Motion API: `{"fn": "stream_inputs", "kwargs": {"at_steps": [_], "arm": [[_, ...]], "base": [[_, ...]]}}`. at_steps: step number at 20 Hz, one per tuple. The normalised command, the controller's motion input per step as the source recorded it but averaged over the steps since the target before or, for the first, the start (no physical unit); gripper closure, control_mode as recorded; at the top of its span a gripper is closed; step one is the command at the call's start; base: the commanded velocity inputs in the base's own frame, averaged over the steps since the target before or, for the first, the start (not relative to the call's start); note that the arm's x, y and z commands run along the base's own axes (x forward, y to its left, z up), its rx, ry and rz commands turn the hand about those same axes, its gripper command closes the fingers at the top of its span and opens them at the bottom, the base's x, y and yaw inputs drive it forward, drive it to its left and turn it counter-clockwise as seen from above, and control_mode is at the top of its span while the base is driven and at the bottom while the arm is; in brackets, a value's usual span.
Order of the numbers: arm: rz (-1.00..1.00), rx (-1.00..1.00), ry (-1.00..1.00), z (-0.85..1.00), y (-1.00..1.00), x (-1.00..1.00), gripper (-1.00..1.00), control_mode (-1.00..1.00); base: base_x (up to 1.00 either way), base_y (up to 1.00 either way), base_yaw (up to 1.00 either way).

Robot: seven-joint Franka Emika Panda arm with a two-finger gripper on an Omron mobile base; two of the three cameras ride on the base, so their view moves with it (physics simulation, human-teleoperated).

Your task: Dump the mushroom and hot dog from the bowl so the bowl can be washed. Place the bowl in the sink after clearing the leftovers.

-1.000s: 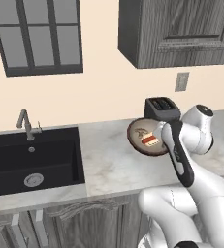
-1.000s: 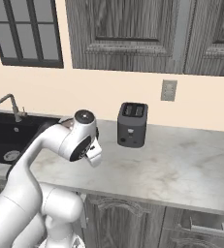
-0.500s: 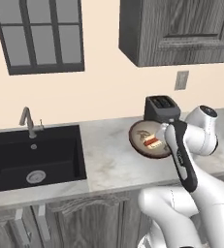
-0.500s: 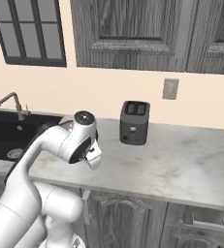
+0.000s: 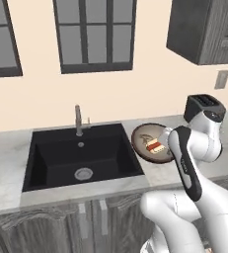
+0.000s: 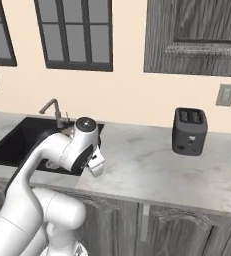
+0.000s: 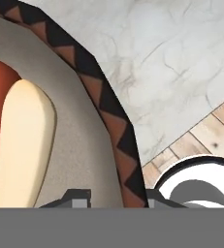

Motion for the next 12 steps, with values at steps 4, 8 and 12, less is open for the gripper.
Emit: {"fn": "stream_inputs", "kwargs": {"at_steps": [4,8,12], "arm": [[0.0,0.0,0.0,0.0,0.0,0.0,1.0,1.0],[0.0,0.0,0.0,0.0,0.0,0.0,1.0,1.0],[0.0,0.0,0.0,0.0,0.0,0.0,1.0,1.0]], "base": [[0.0,0.86,0.0],[0.0,0.63,0.0],[0.01,0.63,0.0]]}}
